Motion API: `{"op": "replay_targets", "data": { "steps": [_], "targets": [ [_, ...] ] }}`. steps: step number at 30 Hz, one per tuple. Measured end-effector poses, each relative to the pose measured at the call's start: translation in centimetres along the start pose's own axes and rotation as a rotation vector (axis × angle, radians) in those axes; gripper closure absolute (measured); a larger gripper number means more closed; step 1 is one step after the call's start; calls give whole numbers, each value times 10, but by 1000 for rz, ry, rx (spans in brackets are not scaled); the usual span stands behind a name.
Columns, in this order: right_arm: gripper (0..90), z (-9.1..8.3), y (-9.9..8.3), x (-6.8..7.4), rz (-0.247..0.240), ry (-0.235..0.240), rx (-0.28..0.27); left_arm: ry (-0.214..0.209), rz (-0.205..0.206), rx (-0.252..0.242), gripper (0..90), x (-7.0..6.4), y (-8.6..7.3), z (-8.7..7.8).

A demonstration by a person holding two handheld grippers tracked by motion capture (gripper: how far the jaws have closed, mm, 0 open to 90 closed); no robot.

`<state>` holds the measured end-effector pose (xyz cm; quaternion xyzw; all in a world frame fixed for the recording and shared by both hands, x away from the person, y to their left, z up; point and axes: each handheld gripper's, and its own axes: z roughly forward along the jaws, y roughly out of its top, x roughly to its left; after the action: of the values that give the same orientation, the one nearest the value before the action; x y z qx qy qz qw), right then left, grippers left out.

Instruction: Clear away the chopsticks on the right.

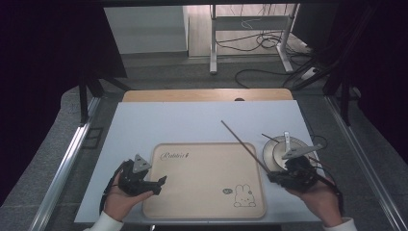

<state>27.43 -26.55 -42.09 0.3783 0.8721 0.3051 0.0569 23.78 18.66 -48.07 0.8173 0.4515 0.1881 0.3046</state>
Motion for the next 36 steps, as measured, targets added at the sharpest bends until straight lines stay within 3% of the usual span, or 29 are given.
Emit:
{"op": "replay_targets", "data": {
  "steps": [5,12,22,24,28,33,36],
  "targets": [
    [828,27,0,16,-21,17,82,-4,3,6,140,1,0,2],
    [828,65,1,31,-79,-19,198,-4,10,12,140,-2,0,3],
    [823,91,2,45,-172,-56,276,0,7,23,140,-1,-1,5],
    [788,92,1,46,-181,-54,281,0,7,24,140,-1,-1,5],
    [665,86,2,50,-213,-76,235,0,5,20,139,-1,-2,4],
    [486,60,8,47,-218,-68,94,0,6,21,139,-1,-2,4],
    [443,46,10,42,-212,-71,34,0,7,22,139,-1,-2,5]
  ]
}}
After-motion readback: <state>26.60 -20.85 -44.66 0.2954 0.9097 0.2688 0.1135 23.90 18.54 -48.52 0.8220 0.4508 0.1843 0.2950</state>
